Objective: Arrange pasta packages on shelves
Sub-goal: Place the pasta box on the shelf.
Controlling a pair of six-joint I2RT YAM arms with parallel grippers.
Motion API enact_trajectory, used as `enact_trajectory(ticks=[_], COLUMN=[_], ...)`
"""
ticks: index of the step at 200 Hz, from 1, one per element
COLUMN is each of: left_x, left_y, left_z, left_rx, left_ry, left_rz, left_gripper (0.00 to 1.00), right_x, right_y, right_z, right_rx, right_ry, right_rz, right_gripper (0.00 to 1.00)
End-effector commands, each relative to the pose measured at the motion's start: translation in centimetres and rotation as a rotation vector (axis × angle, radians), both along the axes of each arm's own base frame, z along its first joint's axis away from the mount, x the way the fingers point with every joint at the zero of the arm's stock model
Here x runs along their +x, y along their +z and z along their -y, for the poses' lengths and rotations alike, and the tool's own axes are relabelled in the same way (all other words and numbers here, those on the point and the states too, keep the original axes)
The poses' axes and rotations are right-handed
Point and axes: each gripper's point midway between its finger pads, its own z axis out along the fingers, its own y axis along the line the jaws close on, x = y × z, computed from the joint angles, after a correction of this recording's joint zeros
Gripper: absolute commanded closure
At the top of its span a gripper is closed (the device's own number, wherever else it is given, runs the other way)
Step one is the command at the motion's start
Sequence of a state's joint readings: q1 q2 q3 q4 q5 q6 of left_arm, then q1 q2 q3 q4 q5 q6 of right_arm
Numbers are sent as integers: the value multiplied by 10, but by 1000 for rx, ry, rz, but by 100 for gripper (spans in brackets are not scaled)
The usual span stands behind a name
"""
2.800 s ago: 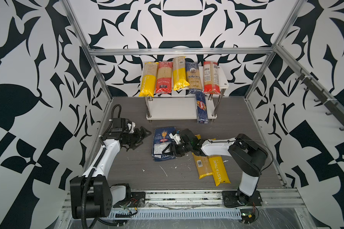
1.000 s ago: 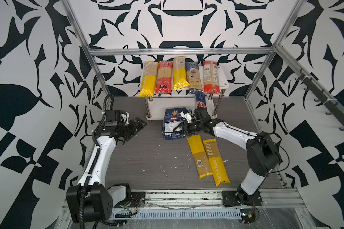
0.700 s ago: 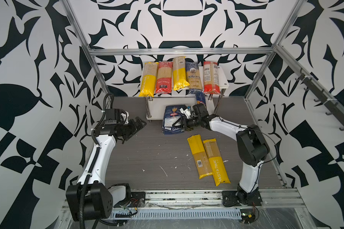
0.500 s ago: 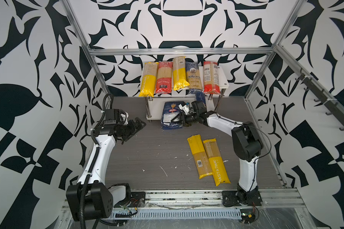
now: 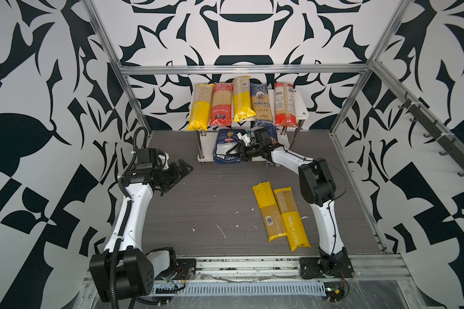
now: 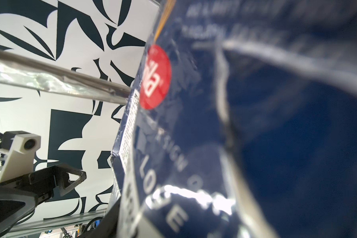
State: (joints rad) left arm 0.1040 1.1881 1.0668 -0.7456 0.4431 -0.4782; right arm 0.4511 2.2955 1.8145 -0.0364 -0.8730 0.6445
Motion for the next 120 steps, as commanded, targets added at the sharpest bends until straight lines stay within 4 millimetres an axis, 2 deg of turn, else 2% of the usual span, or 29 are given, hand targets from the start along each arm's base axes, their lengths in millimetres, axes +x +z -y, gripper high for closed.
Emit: enact_trajectory(ticks=[1,62,120], left_x=[-8,-12,-13], left_y=[8,2,0], left_z=[-1,-7,-7], left_rx=[-4,-14,-33], left_ry=[-12,1,2], left_rz=[4,-10,-6], left_gripper=[1,1,1], right_x=[13,29,22], right_y=[86,84,84], right_z=[-10,-22,-43], right_rx=[130,145,140], right_ry=[49,46,95], right_rz=[232,211,195], right_gripper=[100,100,100])
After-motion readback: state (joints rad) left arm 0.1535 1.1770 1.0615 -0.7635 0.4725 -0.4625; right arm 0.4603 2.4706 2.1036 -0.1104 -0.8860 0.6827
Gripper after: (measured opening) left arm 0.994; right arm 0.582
